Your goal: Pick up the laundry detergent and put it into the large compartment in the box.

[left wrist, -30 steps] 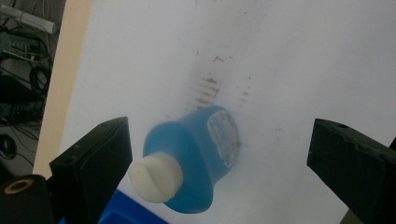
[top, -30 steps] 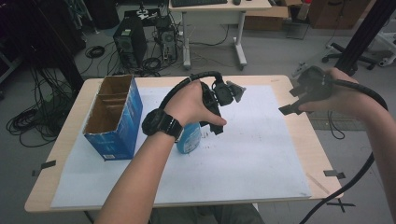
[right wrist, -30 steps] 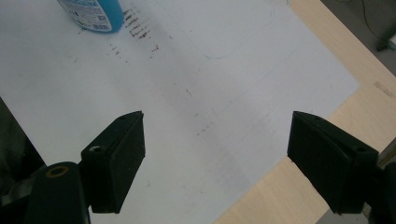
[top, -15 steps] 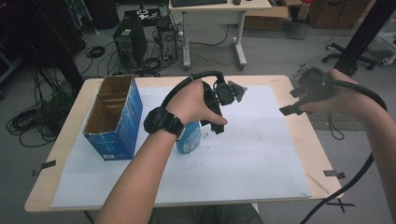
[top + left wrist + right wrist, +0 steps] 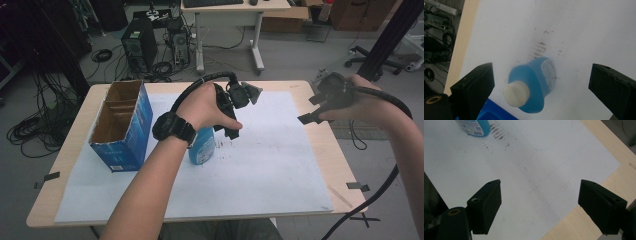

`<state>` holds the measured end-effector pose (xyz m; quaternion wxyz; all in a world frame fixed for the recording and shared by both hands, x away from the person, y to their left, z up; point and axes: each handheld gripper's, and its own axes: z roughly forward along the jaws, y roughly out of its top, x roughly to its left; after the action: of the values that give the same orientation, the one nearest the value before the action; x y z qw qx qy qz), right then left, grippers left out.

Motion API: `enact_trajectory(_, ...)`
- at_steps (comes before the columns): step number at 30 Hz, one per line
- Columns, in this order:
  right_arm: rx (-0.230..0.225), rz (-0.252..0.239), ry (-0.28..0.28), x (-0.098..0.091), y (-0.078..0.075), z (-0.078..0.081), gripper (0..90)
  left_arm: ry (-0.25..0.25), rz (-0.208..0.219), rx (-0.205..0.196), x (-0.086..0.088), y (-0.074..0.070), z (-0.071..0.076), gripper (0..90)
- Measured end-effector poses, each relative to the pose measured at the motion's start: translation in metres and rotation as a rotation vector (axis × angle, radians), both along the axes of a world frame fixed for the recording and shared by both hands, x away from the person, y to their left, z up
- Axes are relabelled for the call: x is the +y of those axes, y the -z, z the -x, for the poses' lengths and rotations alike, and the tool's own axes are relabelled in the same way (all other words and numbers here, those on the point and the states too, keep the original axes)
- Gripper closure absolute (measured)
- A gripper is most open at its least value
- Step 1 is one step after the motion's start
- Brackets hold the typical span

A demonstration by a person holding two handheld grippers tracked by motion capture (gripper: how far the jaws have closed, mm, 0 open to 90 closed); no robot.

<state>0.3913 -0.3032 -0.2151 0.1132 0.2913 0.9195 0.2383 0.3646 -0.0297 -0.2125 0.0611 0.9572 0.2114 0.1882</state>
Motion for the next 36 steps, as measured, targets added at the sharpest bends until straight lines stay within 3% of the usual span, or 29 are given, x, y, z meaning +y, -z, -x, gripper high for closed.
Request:
enact_trajectory(9,0.002,0.002,0.000,0.001,0.000,0.000,19.0,-0.065,0.004,-0.002,0.009,-0.004,-0.005,6.8)
enact_trajectory(14,0.002,0.002,-0.001,0.001,0.000,0.000,19.0,-0.139,0.001,-0.008,0.015,-0.006,-0.010,7.7)
enact_trajectory(20,0.003,0.001,-0.002,0.002,0.001,0.000,19.0,-0.163,-0.001,-0.004,0.018,-0.007,-0.012,7.9)
enact_trajectory(28,0.010,0.002,-0.005,0.003,0.004,0.001,18.9,-0.238,0.009,0.014,0.024,-0.007,-0.016,7.9)
enact_trajectory(36,0.011,0.001,-0.004,0.002,0.005,0.001,18.9,-0.258,0.009,0.028,0.026,-0.007,-0.019,8.0)
